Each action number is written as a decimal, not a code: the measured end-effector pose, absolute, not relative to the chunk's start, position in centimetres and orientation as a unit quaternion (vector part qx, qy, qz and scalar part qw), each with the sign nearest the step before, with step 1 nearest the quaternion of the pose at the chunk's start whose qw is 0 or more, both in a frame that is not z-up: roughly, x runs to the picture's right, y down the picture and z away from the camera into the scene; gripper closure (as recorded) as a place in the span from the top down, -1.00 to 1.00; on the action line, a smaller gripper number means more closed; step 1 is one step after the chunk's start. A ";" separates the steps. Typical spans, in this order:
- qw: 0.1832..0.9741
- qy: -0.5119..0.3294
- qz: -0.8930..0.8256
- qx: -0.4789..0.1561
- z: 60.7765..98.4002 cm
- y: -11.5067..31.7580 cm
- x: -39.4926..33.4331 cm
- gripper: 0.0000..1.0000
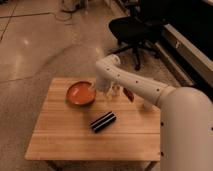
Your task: Pick up the ceramic bowl
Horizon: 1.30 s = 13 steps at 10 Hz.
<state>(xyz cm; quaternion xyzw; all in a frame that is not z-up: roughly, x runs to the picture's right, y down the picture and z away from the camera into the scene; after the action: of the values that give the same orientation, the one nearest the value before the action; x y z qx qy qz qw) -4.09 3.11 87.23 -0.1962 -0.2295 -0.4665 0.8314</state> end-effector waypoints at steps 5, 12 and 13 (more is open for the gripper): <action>0.808 -0.218 -0.494 -0.237 92.8 5.3 -5.3 0.60; 0.792 -0.223 -0.503 -0.263 95.6 6.5 -8.0 -0.37; 0.792 -0.227 -0.500 -0.267 95.5 6.5 -8.1 -0.58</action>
<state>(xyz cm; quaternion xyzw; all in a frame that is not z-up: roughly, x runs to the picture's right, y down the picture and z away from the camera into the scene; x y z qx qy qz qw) -8.12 6.49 95.52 -0.2665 -0.2268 -0.4999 0.7922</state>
